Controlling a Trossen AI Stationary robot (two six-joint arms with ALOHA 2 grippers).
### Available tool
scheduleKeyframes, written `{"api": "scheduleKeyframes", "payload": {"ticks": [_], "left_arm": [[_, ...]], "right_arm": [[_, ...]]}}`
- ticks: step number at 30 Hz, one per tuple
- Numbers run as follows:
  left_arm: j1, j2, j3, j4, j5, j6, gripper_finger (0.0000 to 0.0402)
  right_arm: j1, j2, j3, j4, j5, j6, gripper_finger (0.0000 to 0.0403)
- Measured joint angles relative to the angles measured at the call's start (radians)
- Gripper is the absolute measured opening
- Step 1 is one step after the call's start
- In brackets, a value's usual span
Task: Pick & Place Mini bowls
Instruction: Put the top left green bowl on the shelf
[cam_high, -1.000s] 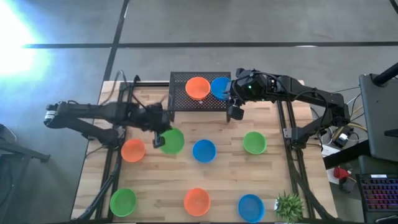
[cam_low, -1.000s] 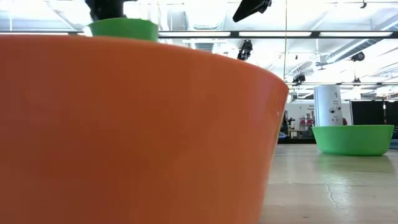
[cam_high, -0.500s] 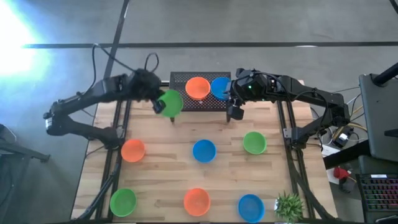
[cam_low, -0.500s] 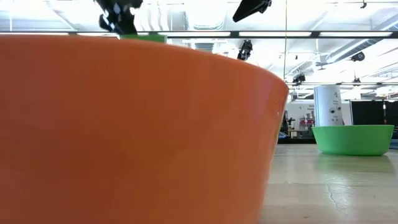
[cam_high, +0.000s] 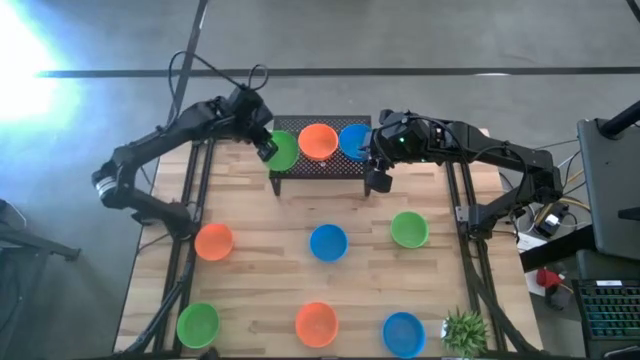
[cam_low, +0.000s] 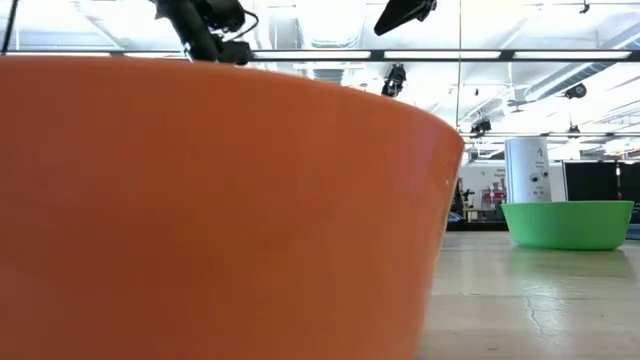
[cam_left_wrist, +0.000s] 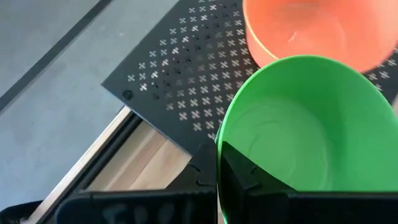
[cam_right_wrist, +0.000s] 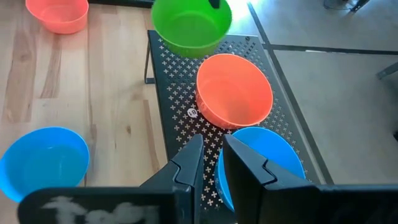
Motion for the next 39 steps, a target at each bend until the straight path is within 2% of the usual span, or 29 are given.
{"api": "scheduleKeyframes", "payload": {"ticks": [11,34,39], "left_arm": [[0.012,0.099,0.049,0.0,-0.002,0.012,0.0],[0.051,0.104,0.049,0.023,-0.036,0.026,0.0001],[0.051,0.107,0.047,0.026,-0.038,0.026,0.0013]], "right_arm": [[0.0,0.0,0.0,0.0,0.0,0.0,0.0057],[0.0,0.0,0.0,0.0,0.0,0.0,0.0057],[0.0,0.0,0.0,0.0,0.0,0.0,0.0057]]}}
